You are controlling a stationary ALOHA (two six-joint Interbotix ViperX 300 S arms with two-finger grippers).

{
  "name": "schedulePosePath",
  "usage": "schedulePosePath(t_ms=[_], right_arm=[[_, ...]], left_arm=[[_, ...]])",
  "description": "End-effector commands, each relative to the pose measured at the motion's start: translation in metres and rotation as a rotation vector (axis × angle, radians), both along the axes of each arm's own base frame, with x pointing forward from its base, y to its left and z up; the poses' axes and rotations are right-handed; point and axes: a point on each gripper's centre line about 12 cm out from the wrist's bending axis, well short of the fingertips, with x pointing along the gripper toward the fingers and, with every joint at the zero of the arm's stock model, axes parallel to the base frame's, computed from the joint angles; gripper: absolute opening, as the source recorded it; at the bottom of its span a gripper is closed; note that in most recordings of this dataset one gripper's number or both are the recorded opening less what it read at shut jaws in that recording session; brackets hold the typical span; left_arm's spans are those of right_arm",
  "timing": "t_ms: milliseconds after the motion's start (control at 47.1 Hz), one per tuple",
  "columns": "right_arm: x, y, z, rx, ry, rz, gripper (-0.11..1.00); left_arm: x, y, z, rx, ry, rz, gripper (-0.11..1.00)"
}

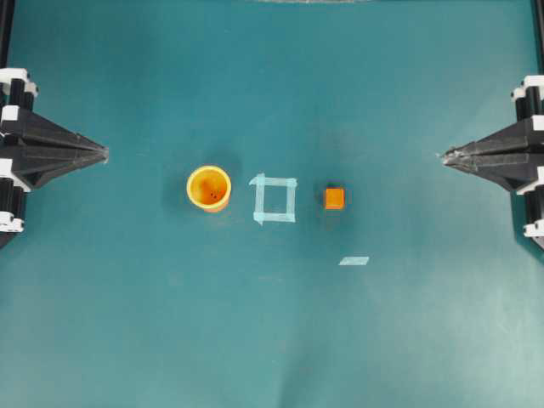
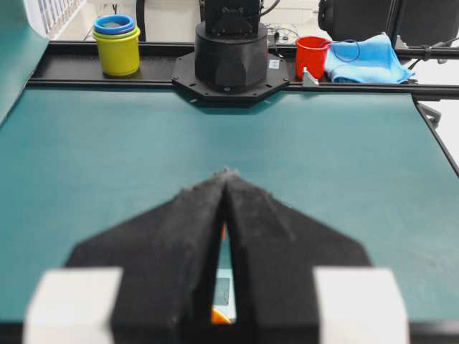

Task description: Move the cup backward with left arm.

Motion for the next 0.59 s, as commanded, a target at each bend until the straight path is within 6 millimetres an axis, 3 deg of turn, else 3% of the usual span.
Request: schedulePosePath(t_ms=[0,573], right_arm=[[0.0041,0.0009,0.0167,0.009,-0.038,0.005,-0.01],[0.0112,0.0009,0.0169,0.011,-0.015,0.005,0.00]], left_arm=[[0.0024,-0.0012,-0.0016,-0.012,0.034,-0.007,-0.01],[0.0031,-0.0012,-0.0033,-0.015,0.058,-0.007,0.00]])
